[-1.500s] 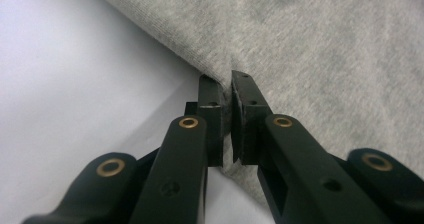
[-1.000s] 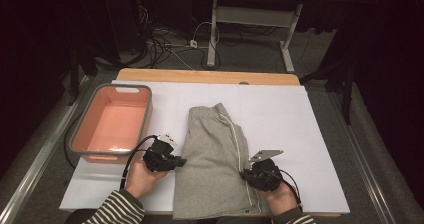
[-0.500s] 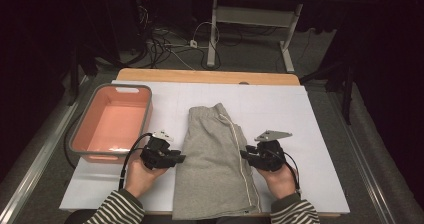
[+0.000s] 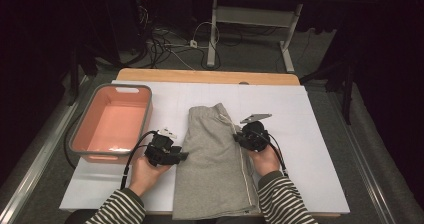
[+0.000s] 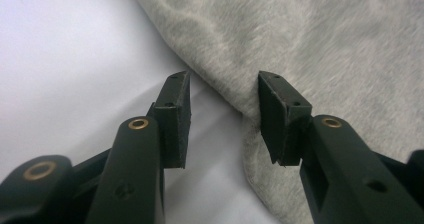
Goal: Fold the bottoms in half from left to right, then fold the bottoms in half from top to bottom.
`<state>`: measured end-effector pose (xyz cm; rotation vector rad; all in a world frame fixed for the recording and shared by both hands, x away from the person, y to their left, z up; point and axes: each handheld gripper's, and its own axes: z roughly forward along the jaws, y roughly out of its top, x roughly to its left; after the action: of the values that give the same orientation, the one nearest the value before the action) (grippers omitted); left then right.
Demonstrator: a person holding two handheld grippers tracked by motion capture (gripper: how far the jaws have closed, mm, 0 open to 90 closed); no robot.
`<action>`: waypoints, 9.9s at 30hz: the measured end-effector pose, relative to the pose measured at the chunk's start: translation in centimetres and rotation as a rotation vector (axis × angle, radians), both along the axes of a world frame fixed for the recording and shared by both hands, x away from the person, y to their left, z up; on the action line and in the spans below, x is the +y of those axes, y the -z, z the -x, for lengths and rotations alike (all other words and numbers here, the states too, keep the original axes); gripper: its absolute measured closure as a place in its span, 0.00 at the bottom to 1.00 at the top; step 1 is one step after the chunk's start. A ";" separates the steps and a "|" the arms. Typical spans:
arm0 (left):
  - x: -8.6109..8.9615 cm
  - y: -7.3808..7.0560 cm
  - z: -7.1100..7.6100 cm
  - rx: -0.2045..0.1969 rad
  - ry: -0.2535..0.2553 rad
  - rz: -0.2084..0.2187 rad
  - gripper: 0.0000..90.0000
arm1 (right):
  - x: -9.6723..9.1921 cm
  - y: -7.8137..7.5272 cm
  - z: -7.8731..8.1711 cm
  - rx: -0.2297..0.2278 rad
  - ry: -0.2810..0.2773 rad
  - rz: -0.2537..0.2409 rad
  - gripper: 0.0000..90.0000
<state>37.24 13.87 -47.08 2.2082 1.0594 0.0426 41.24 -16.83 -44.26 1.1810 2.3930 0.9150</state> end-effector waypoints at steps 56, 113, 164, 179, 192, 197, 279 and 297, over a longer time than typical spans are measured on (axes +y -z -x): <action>-1.0 0.1 0.4 -0.015 0.020 -0.006 0.54 | -1.3 -0.2 -1.2 0.073 0.026 -0.025 0.63; 0.6 -0.9 1.9 -0.041 0.040 -0.010 0.60 | -2.4 1.2 5.6 0.066 -0.056 -0.080 0.69; 2.7 -2.4 1.3 -0.124 -0.056 0.090 0.53 | -5.2 0.0 5.7 -0.044 0.000 -0.201 0.67; 1.4 -5.0 -0.9 -0.160 -0.034 0.135 0.52 | -5.7 -1.5 4.2 -0.060 0.016 -0.241 0.66; -1.3 -5.4 -5.1 -0.108 -0.033 0.061 0.49 | -4.0 -2.2 0.7 -0.035 -0.002 -0.199 0.67; -2.3 -5.3 -6.6 -0.087 -0.039 0.045 0.49 | -3.0 -2.2 -1.2 -0.014 0.003 -0.185 0.66; -4.0 -2.9 -11.7 0.113 -0.004 0.031 0.80 | 2.2 -0.5 -7.4 0.204 -0.050 -0.024 0.92; -3.8 -6.2 -12.7 0.053 -0.023 0.037 0.80 | 2.0 -3.5 -8.4 0.142 -0.034 -0.038 0.92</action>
<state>49.97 10.05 -40.93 2.1747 1.1058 -0.0257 49.68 -14.79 -40.74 1.2619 2.5242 0.9192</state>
